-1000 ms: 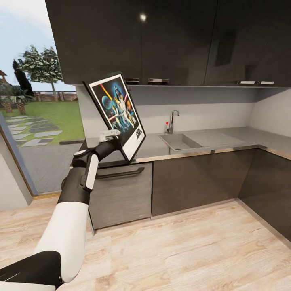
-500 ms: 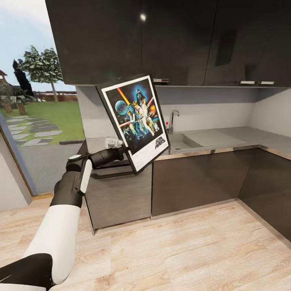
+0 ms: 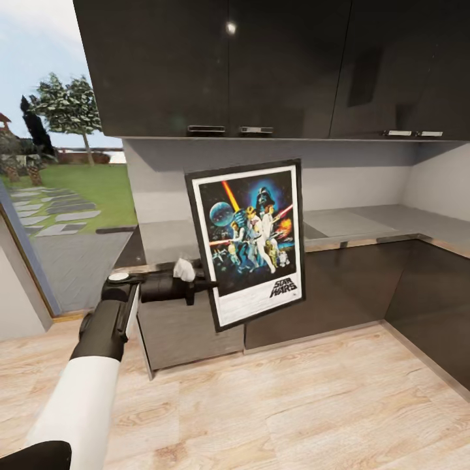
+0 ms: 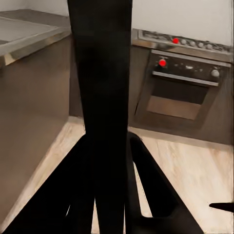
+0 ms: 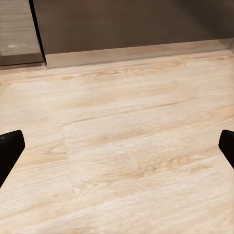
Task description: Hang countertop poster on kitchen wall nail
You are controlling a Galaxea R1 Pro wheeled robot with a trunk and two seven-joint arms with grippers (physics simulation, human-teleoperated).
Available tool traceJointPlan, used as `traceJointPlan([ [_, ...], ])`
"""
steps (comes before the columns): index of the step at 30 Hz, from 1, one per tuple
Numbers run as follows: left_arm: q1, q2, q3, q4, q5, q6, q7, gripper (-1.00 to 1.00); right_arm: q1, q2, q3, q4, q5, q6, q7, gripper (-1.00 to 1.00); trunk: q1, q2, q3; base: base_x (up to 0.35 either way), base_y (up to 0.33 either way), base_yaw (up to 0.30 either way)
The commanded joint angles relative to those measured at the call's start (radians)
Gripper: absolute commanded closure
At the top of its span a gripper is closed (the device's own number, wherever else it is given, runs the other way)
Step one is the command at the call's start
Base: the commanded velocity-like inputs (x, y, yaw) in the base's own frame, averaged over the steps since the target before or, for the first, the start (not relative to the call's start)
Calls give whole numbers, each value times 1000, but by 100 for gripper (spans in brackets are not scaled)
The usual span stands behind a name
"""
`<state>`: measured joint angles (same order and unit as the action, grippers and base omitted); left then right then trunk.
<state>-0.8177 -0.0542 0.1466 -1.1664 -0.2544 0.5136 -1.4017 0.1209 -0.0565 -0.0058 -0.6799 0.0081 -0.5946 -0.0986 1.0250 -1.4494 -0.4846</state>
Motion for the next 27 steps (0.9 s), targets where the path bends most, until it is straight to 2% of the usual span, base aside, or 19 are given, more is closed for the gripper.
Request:
traceJointPlan([
  [1,9,2,4,-2,-11,1,-22,100,0,0,1,-1,1,-1,-4,-100,0,-1,-1,0,0,0],
  [4,47,16,4,-4,-15,-36,-81,100,0,0,1,-1,0,-1,-4,-100,0,-1,-1,0,0,0],
  [5,65,30,4,0,-18,-64,-123,100,0,0,1,-1,0,-1,-4,-100,0,-1,-1,0,0,0],
  [8,80,58,4,5,-18,-92,-169,100,0,-1,1,-1,0,-2,-4,-100,0,-1,-1,0,0,0],
  [13,111,84,4,9,-19,-111,-169,100,0,-1,1,-1,0,-1,-3,-100,0,-1,-1,0,0,0],
  [16,146,94,4,11,-19,-171,-169,100,0,-3,1,-7,1,0,1,-100,0,-1,-1,0,0,0],
  [21,163,115,4,39,-17,-211,-169,100,0,-10,5,-61,2,7,7,-100,0,-1,-1,0,0,0],
  [24,169,133,4,61,-15,-219,-169,100,0,-18,9,-142,3,36,45,-100,0,-1,-1,0,0,0],
  [27,172,145,4,79,-14,-253,-169,100,0,-32,6,-252,4,145,172,-100,0,-1,-1,0,0,0],
])
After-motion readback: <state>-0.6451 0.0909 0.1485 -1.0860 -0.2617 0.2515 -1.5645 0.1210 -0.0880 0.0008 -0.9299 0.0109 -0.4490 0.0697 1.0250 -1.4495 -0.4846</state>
